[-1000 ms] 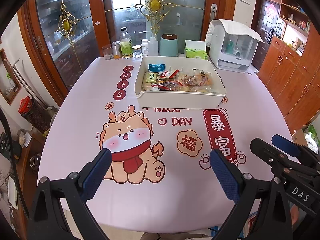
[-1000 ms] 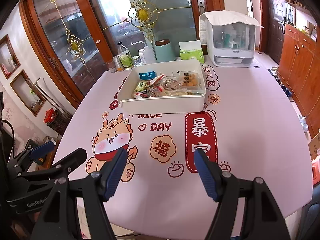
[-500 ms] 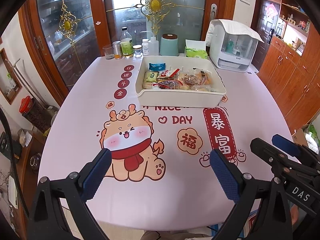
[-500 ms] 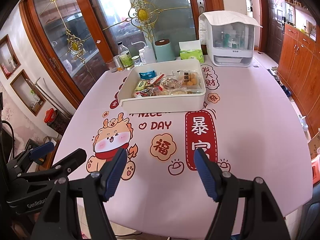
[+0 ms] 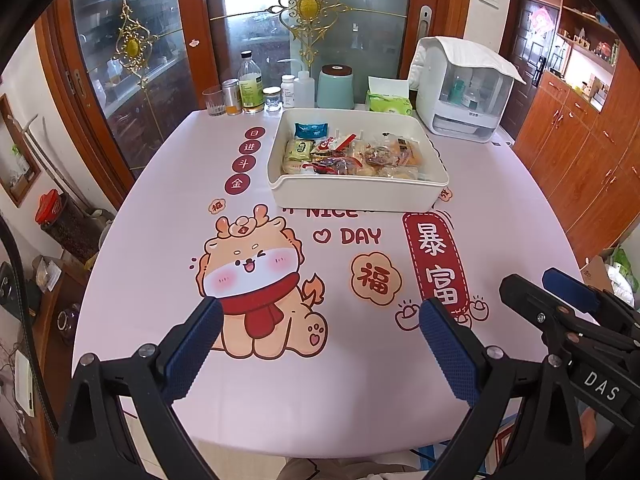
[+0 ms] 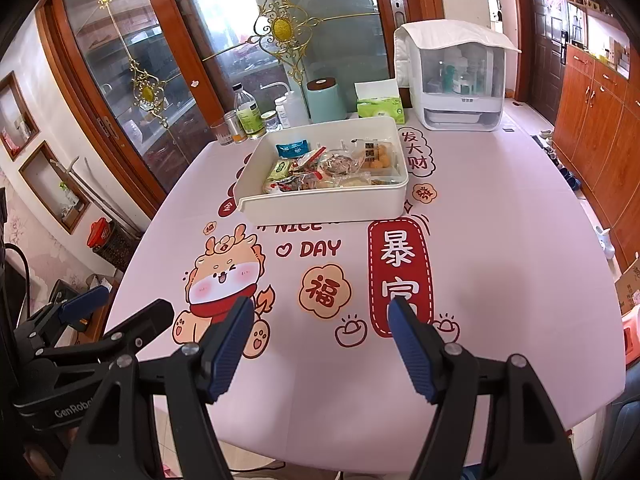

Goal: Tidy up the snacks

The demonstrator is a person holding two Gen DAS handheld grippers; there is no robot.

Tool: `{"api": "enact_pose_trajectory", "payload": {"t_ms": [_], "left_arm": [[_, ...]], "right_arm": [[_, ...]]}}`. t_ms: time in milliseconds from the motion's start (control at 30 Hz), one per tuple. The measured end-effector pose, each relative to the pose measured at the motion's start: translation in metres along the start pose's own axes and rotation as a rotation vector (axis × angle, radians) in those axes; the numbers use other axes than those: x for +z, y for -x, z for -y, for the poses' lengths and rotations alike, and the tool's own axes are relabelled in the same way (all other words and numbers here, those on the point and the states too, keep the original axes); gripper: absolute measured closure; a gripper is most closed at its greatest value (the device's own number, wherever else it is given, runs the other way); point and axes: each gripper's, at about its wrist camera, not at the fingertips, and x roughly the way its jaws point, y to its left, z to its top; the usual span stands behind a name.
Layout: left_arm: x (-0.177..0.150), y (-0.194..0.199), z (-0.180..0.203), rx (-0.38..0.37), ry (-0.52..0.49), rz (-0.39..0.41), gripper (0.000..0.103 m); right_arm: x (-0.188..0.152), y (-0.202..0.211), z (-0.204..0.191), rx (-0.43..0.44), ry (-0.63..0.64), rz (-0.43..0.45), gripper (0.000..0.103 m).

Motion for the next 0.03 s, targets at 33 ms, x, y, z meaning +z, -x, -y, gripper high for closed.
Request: {"api": "enact_pose_trajectory", "payload": {"t_ms": [33], "left_arm": [[-0.0001,0.0000,-0.0002,-0.001,0.000,-0.001,0.005]], "right_arm": [[0.0000,0.0000,-0.0001,-0.001,0.000,0.000,0.033]]}}
